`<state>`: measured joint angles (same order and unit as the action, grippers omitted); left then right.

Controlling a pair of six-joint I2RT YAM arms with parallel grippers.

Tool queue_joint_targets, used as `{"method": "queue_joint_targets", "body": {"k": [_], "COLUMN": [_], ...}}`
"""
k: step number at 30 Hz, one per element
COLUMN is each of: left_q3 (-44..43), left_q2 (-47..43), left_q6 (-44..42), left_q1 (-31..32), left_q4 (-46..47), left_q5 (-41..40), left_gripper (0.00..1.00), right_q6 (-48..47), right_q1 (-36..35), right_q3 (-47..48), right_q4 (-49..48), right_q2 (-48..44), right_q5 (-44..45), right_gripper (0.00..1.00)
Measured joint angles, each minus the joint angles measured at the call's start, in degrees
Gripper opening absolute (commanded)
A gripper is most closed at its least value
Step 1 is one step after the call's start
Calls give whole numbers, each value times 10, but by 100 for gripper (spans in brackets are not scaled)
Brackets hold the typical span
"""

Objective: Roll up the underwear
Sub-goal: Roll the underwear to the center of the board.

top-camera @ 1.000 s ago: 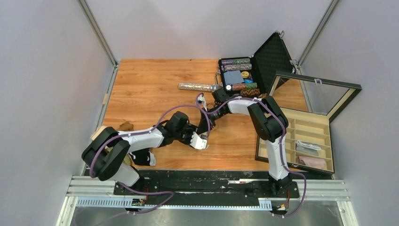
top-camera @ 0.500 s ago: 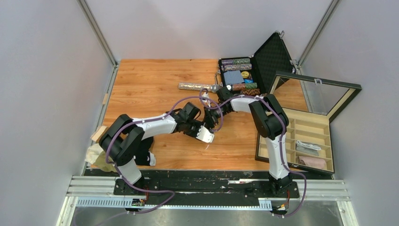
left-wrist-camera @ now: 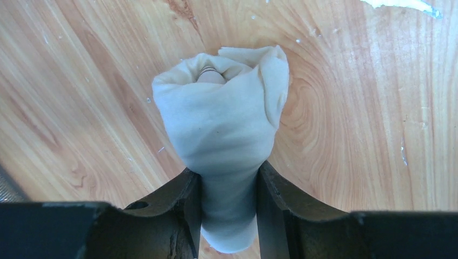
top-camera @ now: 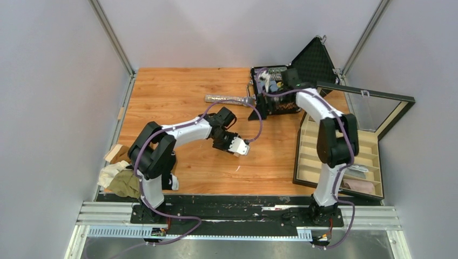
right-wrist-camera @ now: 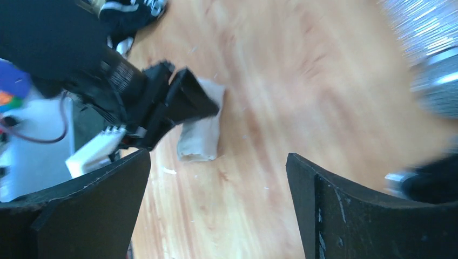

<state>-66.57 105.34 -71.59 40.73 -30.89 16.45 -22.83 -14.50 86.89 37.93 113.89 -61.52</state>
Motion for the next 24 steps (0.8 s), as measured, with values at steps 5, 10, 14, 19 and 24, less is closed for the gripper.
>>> {"method": "queue_joint_targets", "body": {"k": [5, 10, 14, 19, 24], "left_q3": [-101, -162, -196, -226, -253], "left_q2": [60, 99, 124, 146, 167], "left_q6": [50, 100, 134, 167, 191], "left_q1": [-9, -22, -33, -44, -54], "left_q4": [-104, -165, -200, -228, -253], "left_q5": [27, 61, 89, 116, 141], "left_gripper": [0, 0, 0, 0, 0], "right_q6": [29, 27, -74, -229, -290], "right_q1": [58, 88, -8, -148, -214], "right_q3": [1, -166, -368, -492, -502], "right_q4": [-55, -162, -259, -245, -287], "right_q2": [-151, -379, -548, -578, -459], "right_q5": [64, 138, 169, 182, 227], "right_gripper": [100, 100, 85, 62, 64]}}
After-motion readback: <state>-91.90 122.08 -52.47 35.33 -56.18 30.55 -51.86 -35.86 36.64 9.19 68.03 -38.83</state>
